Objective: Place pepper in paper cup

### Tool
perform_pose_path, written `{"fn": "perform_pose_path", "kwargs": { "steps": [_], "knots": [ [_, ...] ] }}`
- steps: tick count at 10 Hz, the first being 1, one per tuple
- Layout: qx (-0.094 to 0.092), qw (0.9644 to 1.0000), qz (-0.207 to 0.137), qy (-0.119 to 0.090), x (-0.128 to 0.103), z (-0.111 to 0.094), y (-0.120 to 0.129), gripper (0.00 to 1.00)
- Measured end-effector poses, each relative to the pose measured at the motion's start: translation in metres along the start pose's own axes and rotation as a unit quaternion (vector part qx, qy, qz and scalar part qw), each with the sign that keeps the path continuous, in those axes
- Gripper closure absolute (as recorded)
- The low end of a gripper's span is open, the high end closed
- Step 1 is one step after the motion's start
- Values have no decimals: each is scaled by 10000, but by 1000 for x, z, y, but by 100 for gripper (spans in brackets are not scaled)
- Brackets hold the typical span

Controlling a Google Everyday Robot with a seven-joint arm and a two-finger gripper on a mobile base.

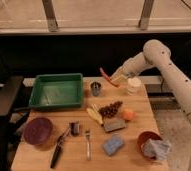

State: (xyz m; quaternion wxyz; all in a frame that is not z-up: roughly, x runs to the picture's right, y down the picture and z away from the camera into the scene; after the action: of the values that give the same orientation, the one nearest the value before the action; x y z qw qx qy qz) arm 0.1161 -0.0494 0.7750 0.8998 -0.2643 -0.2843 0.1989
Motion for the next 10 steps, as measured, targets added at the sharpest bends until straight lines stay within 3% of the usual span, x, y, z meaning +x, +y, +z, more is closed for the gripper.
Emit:
{"fn": "perform_pose_path", "kwargs": {
  "steps": [2, 3, 5, 7, 10],
  "knots": [
    [546, 9985, 73, -46, 3, -9, -19, 100],
    [982, 9951, 98, -40, 6, -15, -44, 100],
    [1401, 9899, 221, -16, 17, -28, -68, 100],
    [1887, 9809, 461, 30, 36, -46, -91, 100],
    [2310, 9689, 885, -74, 62, -66, -106, 100]
  ]
}}
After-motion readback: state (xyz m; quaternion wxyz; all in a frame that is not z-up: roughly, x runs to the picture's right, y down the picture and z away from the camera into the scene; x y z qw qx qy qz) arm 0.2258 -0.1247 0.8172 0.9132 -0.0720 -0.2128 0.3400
